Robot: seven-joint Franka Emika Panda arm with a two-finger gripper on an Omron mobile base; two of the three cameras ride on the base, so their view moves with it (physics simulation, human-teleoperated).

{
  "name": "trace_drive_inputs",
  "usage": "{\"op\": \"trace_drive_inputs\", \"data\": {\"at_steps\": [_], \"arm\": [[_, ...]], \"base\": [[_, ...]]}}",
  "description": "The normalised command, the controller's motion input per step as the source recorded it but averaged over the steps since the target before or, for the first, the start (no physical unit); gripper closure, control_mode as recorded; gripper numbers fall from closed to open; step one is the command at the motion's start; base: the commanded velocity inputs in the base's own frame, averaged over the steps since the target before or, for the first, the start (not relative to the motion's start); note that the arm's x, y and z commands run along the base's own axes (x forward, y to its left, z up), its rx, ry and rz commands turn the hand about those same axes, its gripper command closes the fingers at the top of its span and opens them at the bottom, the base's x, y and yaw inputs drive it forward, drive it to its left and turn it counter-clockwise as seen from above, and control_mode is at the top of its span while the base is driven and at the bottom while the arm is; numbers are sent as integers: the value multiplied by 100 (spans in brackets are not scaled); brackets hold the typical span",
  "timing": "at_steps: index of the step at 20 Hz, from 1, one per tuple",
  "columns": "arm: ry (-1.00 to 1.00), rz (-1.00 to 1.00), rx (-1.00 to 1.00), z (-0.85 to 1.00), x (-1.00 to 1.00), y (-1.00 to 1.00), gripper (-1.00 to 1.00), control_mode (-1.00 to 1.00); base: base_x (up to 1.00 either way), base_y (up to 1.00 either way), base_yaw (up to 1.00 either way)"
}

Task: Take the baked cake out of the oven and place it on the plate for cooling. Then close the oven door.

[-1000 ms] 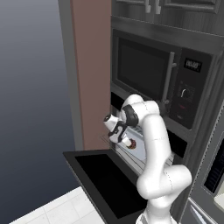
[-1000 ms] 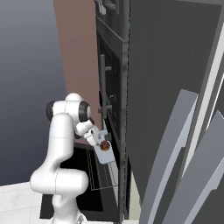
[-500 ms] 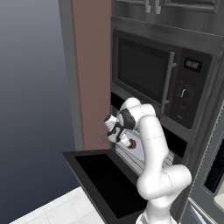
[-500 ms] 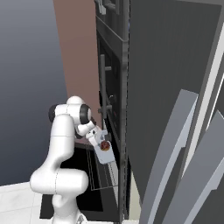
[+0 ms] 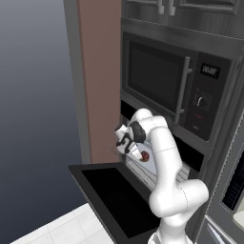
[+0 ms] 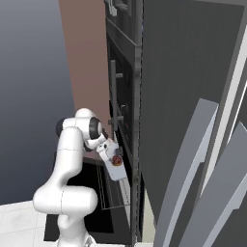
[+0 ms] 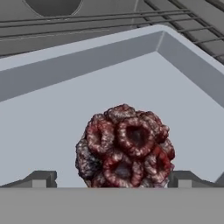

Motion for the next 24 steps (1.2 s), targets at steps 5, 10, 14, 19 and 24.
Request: {"op": "trace_drive_inputs", "data": {"at_steps": [5,10,14,19,24], "arm": [[-2,-12,-2,-30,-23,-13,-100,-100],[-4,-12,-3,-25,-29,-16,100,-100],[-3,-11,-4,-20,-34,-6,100,-100],[-9,-8,-1,-4,-53,-8,100,-100],[-19,-1,0,19,-75,2,100,-100]], "base": [[0,0,0],[0,0,0],[0,0,0],[0,0,0],[0,0,0]]}}
